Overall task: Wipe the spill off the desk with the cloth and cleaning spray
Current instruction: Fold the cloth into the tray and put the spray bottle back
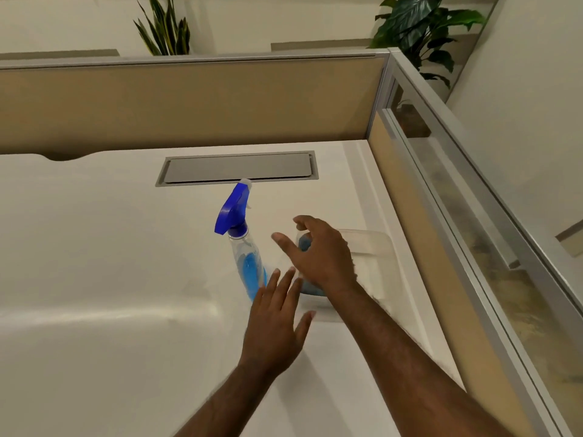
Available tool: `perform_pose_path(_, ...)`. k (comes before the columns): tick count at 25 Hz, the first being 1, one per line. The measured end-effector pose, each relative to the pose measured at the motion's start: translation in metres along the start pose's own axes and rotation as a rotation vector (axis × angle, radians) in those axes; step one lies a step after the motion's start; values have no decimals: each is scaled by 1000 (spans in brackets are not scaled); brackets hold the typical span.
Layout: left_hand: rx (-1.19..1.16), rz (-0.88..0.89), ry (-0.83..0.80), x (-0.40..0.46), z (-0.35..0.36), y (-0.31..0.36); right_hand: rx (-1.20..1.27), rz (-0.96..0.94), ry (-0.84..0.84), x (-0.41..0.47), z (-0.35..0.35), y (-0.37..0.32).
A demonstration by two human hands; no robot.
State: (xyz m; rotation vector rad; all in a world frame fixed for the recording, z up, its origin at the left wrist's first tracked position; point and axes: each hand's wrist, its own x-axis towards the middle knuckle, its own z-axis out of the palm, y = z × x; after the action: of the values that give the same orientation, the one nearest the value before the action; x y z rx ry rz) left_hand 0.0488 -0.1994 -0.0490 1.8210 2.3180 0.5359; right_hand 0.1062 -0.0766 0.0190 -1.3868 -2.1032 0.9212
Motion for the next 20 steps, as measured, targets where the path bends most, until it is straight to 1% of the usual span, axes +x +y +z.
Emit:
perform_pose_path(3, -20, 58, 73, -26, -5, -20, -99, -4, -184, -10, 36, -21)
perform_pose_path(4, -21, 74, 93, -32, -4, -28, -127, -5, -210, -14, 49, -27)
perform_pose_path(6, 3, 64, 103, -41, -2, -42, -113, -6, -200, -16, 72, -35)
perform_pose_path(10, 24, 6, 82, -45, -1, -58, -63, 7, -14, -9, 91, -40)
perform_pose_path(13, 9, 0, 49, -42, 0, -68, 16, 15, 55, -2, 79, -47)
perform_pose_path(18, 16, -43, 2, -13, 15, -78, 177, -12, 262, 7, 20, -66)
perform_pose_path(20, 47, -72, -105, 10, 22, -80, 186, -14, 367, 4, -14, -63)
